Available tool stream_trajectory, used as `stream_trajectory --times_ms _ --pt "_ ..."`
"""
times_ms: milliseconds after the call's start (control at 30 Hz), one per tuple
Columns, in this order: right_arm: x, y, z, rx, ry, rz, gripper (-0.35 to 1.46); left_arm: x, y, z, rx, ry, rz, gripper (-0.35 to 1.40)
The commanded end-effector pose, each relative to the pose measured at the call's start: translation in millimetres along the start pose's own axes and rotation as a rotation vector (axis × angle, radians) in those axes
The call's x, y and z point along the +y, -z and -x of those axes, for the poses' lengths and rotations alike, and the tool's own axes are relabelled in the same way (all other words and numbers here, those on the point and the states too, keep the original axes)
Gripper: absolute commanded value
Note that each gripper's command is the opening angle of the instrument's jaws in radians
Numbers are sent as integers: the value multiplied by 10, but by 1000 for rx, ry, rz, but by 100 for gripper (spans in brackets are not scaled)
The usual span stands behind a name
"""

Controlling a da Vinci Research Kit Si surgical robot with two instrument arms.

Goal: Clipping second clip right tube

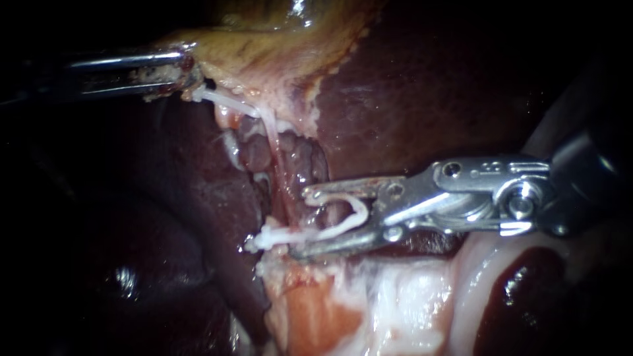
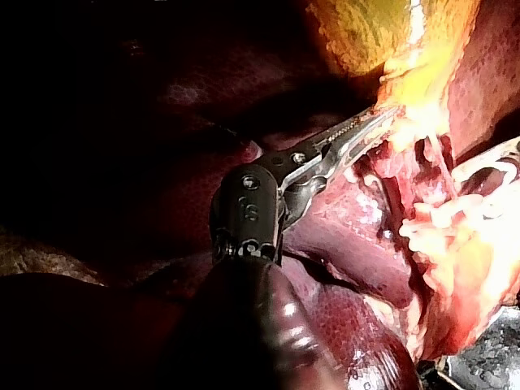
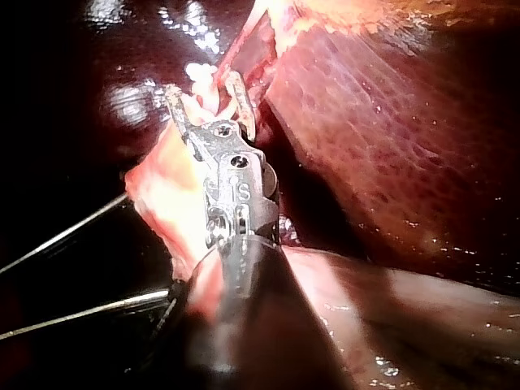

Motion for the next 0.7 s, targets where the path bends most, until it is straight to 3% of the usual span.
stream_trajectory --times_ms 33,333,700 --pt "1 -4 -2 4 -1 2 48 0 0 0 0 0 -1 -35" --pt "8 -27 -4 37 -34 5 48 0 -1 0 1 0 -1 -35" --pt "10 -39 -5 38 -49 -42 48 0 -2 2 1 -1 -3 -35"
